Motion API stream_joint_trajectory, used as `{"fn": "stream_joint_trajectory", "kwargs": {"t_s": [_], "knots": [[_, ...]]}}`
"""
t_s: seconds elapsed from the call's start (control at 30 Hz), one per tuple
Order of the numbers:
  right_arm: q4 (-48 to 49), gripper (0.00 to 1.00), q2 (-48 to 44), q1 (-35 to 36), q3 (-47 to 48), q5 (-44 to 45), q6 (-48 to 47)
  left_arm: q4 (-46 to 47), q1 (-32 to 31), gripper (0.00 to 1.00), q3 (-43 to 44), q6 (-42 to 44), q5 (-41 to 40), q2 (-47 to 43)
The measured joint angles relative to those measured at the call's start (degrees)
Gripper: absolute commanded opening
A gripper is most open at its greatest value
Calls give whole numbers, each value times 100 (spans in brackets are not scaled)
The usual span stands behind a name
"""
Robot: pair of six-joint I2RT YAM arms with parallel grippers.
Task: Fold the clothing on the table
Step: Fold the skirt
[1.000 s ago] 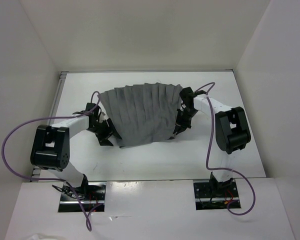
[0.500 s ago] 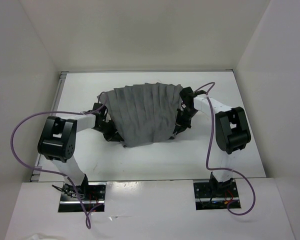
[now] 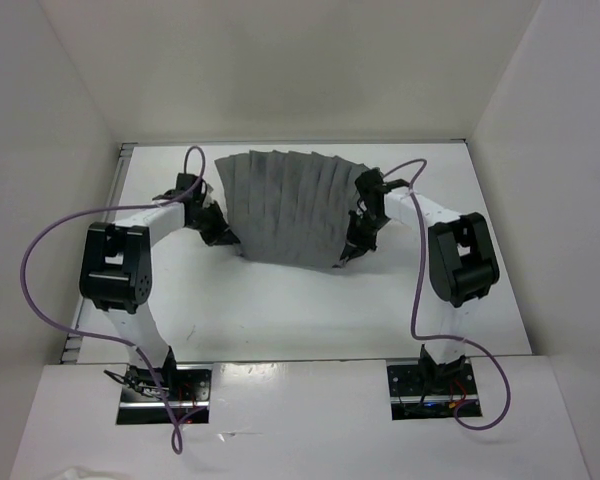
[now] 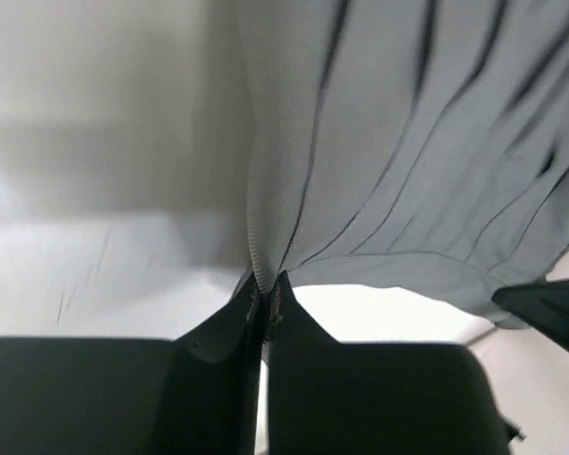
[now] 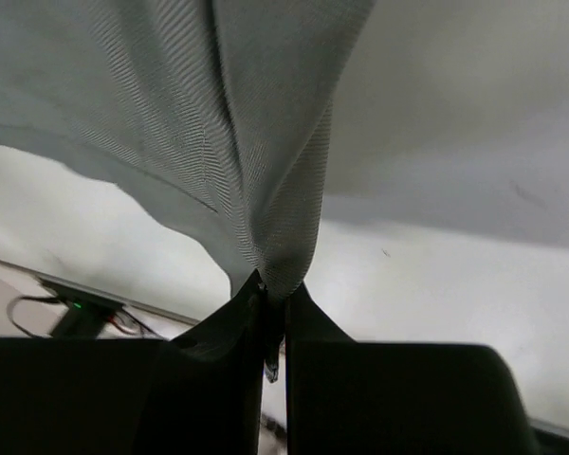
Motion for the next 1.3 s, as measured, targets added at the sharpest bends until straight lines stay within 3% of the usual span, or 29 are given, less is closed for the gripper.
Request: {"fn": "stream_joint_trajectory", "kwargs": {"t_s": [0.17, 0.3, 0.43, 0.57, 0.73, 0.97, 1.13, 1.3], "knots": [[-157, 0, -391, 249, -1235, -149, -13, -247, -81, 0, -1414, 11, 267, -660], [-660, 0, -1119, 507, -1746, -232, 63, -975, -256, 0, -2181, 17, 608, -1858], [-1178, 0, -2068, 577, -1613, -293, 269, -1751, -208, 0, -2127, 129, 918, -3097], [-1554, 0, -2428, 577, -852, -273, 595, -2240, 42, 0, -1720, 162, 1121, -3482], [-1451, 0, -2282, 542, 245, -114, 743, -2155, 448, 0, -1478, 129, 1290, -3252], [-782, 0, -1480, 195, 348, -50, 782, -1565, 1130, 0, -1178, 0, 1285, -2328], [-313, 0, -772, 68, 446, -79, 772, -1102, 1211, 0, -782, -162, 1329, -1547], [-61, 0, -24, -31, 1209, -7, 682, -804, 1220, 0, -127, -282, 1276, -726]]}}
